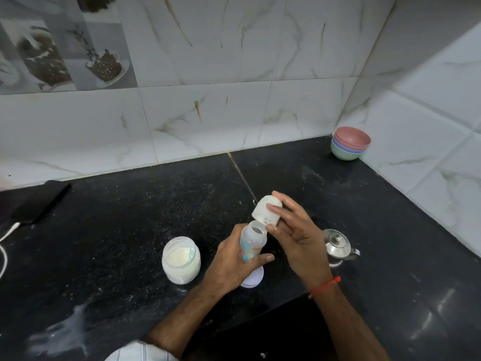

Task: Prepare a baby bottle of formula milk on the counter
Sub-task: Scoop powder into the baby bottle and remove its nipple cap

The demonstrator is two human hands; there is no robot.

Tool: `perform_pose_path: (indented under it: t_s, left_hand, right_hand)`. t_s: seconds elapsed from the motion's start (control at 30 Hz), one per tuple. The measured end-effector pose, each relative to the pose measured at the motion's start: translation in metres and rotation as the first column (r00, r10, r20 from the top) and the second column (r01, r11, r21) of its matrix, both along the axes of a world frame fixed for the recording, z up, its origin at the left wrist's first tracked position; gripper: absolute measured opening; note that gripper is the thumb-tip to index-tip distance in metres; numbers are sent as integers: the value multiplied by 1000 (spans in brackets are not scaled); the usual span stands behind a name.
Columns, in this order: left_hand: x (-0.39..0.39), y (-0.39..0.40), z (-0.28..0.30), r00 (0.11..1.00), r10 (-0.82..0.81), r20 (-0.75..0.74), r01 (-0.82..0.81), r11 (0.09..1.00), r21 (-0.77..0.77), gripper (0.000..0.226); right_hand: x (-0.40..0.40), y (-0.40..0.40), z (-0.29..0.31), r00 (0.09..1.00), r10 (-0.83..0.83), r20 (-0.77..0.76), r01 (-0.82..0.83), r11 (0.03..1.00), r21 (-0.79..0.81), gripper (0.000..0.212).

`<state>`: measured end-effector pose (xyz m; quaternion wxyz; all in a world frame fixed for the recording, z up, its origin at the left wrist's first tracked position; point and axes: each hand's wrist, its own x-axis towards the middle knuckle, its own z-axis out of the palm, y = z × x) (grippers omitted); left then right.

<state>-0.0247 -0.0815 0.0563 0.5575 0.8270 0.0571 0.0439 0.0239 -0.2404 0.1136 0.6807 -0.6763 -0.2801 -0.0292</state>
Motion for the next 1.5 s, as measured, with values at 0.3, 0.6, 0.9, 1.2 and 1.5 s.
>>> perform_pose_path:
  t_s: [0.3, 0.6, 0.9, 1.2, 1.5]
  left_hand:
    - [-10, 22, -4, 992, 123, 10, -123, 991, 59, 64]
    - [-30, 49, 12, 907, 408, 102, -411, 912, 2, 71]
    - [-49, 59, 10, 874, 438, 210, -438, 898, -45, 55]
    - [-45, 51, 6, 902, 385, 195, -385, 922, -42, 63]
    - [-32, 30, 4, 947, 277, 161, -271, 961, -60, 61]
  right_hand:
    - [23, 11, -28, 671, 204, -713, 150, 904, 400, 65]
    - [61, 73, -78, 966, -230, -122, 106, 777, -621, 50]
    - [50, 102, -119, 994, 69, 79, 58, 266, -962, 57]
    - [48, 85, -116, 992, 52, 114, 77, 470, -879, 74]
    - [55, -63, -54, 580, -713, 393, 783, 357, -509, 38]
